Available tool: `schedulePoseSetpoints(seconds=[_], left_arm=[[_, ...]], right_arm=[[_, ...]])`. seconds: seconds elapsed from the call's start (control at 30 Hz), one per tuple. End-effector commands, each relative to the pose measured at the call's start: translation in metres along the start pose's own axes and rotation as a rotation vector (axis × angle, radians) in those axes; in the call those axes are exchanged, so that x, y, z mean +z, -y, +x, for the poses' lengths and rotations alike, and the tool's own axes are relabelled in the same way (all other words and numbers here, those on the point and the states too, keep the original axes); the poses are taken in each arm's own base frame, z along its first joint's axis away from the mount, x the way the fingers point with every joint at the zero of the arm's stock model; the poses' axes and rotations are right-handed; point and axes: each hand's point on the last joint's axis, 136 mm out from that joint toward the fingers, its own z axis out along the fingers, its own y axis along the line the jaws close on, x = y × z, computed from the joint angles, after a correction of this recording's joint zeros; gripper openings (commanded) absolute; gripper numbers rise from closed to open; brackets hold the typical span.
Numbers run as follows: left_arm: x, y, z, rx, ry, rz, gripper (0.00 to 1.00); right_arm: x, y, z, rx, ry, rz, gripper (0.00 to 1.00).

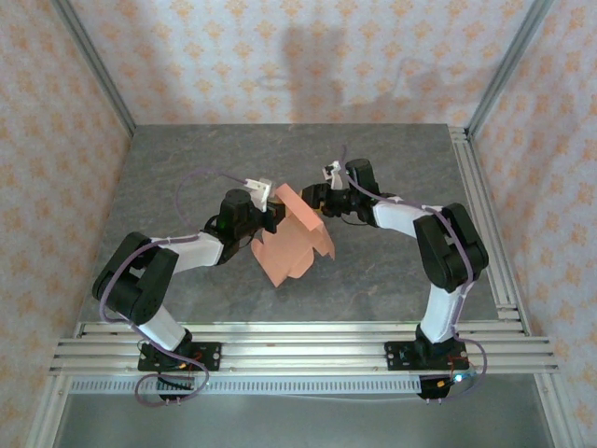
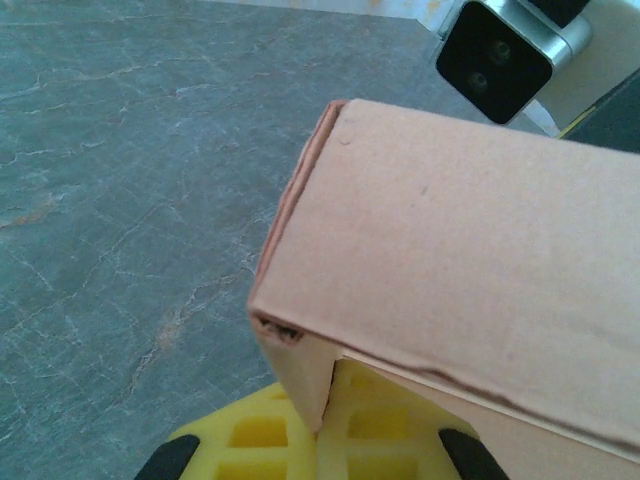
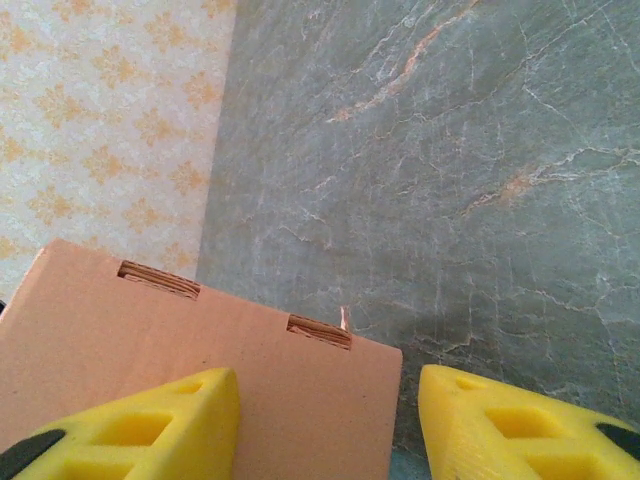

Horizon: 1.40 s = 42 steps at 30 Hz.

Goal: Fold the paper box

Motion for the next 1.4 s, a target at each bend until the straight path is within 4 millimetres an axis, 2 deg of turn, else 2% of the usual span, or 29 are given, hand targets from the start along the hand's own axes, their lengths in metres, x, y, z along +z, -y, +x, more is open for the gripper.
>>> schedulePoseSetpoints(seconds=[0.0, 0.13, 0.2, 0.33, 0.5, 0.6, 0.7, 0.77, 0.83, 1.0, 1.17, 1.37], left_arm=[[0.002, 0.009, -0.034, -0.006, 0.102, 0.017, 0.11], [0.001, 0.010, -0.034, -0.009, 0.105, 0.026, 0.11], [0.001, 0.010, -0.034, -0.011, 0.098, 0.026, 0.00], [0.003, 0.002, -0.030, -0.036, 0.091, 0.012, 0.00], [0.005, -0.008, -0.033, -0.140, 0.111, 0.046, 0.00], [0.005, -0.017, -0.036, -0.220, 0.131, 0.040, 0.00], [0.004, -0.031, -0.044, -0.363, 0.135, -0.032, 0.00], [0.001, -0.035, -0.051, -0.435, 0.156, -0.064, 0.00], [-0.003, -0.037, -0.056, -0.493, 0.181, -0.070, 0.00], [-0.004, -0.028, -0.068, -0.566, 0.209, -0.011, 0.00], [-0.005, -0.022, -0.080, -0.606, 0.238, 0.027, 0.00], [-0.007, -0.020, -0.080, -0.566, 0.241, 0.033, 0.00]], right_arm=[[0.015, -0.020, 0.023, -0.026, -0.078, -0.083, 0.51], [0.013, -0.023, 0.022, -0.034, -0.076, -0.082, 0.51], [0.010, -0.019, 0.020, -0.040, -0.062, -0.054, 0.52], [-0.005, -0.005, 0.001, -0.026, 0.030, 0.028, 0.56], [-0.046, 0.025, -0.030, 0.032, 0.207, 0.157, 0.66], [-0.086, 0.048, -0.045, 0.073, 0.321, 0.238, 0.70], [-0.118, 0.060, -0.050, 0.105, 0.406, 0.290, 0.70], [-0.133, 0.060, -0.050, 0.114, 0.447, 0.298, 0.70], [-0.142, 0.050, -0.049, 0.088, 0.487, 0.271, 0.70], [-0.150, 0.001, -0.049, 0.030, 0.543, 0.053, 0.69], [-0.138, -0.045, -0.044, -0.032, 0.524, -0.102, 0.68], [-0.126, -0.079, -0.039, -0.052, 0.473, -0.202, 0.67]])
